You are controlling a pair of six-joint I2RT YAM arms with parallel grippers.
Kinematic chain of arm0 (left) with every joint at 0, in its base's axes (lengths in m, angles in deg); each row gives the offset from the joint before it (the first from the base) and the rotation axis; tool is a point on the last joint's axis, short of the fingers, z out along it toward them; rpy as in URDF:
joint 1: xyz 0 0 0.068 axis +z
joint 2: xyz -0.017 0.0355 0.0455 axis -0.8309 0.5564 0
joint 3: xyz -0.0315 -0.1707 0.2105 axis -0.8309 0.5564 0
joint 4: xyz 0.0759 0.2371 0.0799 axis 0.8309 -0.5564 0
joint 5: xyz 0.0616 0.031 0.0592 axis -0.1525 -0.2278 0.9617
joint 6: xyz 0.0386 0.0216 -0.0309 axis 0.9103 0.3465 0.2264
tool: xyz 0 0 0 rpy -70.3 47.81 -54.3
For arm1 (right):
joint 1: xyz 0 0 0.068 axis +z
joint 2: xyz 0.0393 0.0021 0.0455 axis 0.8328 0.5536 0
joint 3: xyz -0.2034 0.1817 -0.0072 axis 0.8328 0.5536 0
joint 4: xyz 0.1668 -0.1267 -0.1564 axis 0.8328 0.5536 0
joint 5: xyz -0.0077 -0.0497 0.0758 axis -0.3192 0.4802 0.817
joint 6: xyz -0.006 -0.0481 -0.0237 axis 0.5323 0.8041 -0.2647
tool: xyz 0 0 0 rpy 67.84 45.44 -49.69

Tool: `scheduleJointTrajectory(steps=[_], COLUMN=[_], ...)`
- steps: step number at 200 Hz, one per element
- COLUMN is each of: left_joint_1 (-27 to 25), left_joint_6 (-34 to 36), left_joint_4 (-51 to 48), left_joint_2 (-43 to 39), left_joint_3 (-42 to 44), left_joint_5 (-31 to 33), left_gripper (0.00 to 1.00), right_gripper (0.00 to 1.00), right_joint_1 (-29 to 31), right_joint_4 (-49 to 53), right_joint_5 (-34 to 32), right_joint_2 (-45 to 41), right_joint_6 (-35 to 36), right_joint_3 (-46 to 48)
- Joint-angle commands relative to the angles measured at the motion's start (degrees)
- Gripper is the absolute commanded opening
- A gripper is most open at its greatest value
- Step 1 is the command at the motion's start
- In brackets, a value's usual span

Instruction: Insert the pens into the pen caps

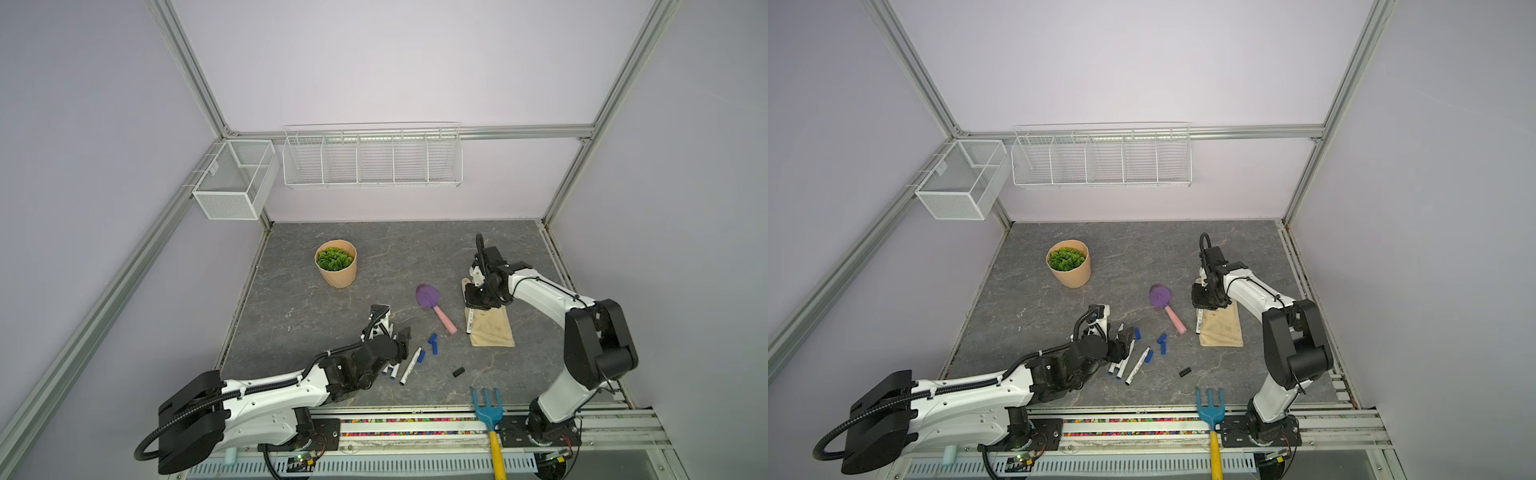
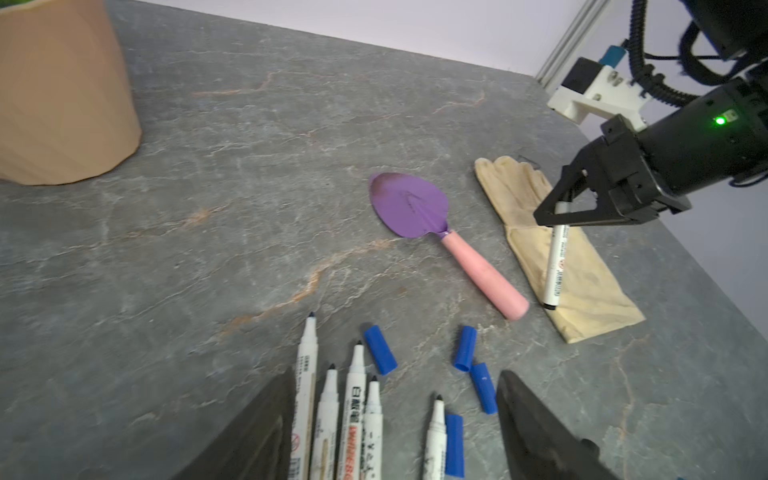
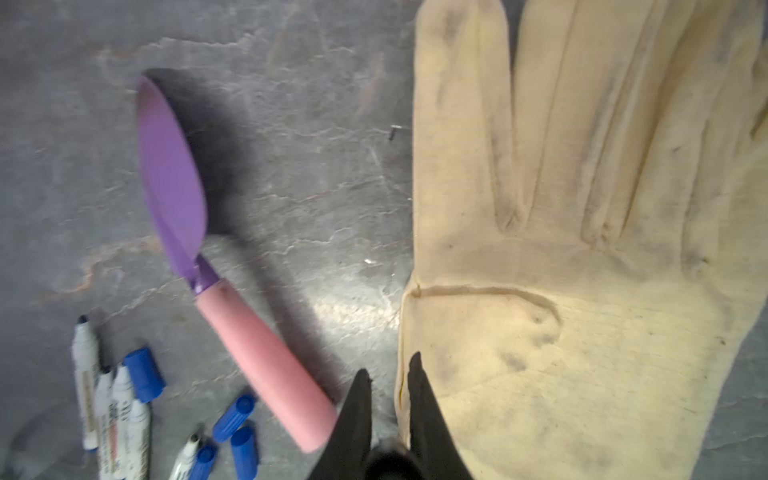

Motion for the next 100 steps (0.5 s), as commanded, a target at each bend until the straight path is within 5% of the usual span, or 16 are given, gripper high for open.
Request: scheduleJointTrajectory(steps=[1, 51, 100], left_joint_1=[0.3, 0.4, 0.4], left_joint_6=[-3.5, -2.7, -0.3], left_joint_4=[-5.4, -6.5, -8.0], left_joint_2=[-1.9, 0.8, 8.9], left_joint_3=[0.7, 0.8, -4.4], left_joint_5=[2.7, -1.8, -8.0], left_gripper=[0.75, 0.75, 0.76], right_gripper=[0.09, 0.15, 0.41], right_joint_1=[0.0, 0.1, 0.7], right_joint_4=[0.2, -1.8, -4.1], right_joint_5=[-2.1, -1.1, -0.1], right_joint_2=[2.5, 7.3, 2.0], right_joint_6=[0.4, 0.1, -1.9], right_joint_3=[-2.2, -4.8, -2.0])
